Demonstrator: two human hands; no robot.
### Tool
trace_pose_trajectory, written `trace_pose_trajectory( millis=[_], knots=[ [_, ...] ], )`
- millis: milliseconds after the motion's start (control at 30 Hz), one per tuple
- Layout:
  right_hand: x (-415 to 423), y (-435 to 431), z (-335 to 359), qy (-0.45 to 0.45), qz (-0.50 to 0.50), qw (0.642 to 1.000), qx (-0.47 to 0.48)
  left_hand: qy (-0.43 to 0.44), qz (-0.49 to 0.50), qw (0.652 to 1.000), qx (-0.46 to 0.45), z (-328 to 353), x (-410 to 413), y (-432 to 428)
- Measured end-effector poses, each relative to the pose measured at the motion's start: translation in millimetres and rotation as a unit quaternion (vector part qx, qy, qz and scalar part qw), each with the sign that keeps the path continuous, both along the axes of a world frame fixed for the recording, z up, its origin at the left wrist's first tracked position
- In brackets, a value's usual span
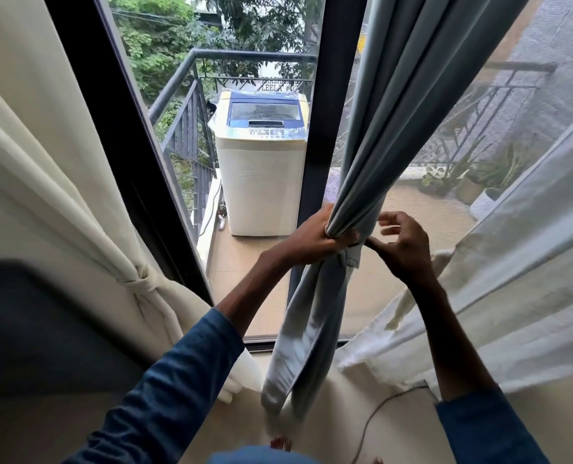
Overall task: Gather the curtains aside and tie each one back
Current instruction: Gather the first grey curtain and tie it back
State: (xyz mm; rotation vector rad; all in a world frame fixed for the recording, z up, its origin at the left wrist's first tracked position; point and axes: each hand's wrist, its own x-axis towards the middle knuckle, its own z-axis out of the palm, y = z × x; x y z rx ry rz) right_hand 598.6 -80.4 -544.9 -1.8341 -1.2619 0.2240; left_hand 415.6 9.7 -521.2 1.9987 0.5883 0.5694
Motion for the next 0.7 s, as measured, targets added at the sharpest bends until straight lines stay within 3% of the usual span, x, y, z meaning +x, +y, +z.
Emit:
trace_pose_trajectory(
  millis=[167, 300, 467, 600, 700],
  knots=[
    [-13, -1, -12, -0.017, 0.059, 0.998, -0.034, 0.026, -0.042, 0.998, -0.040, -1, 3, 7],
    [-17, -5, -12, 0.230, 0.137, 0.963, -0.038, 0.070, -0.056, 0.996, -0.005, 0, 1, 11],
    [-14, -9, -12, 0.274, 0.157, 0.945, -0.087, 0.138, -0.055, 0.985, 0.093, 7, -2, 17],
    [-14, -13, -16, 0.335, 0.151, 0.924, -0.103, 0.244, -0.026, 0.951, 0.189, 2, -4, 14],
    [-16, -17, -20, 0.379, 0.153, 0.907, -0.104, 0.240, -0.050, 0.960, 0.133, -3, -6, 13]
  ],
)
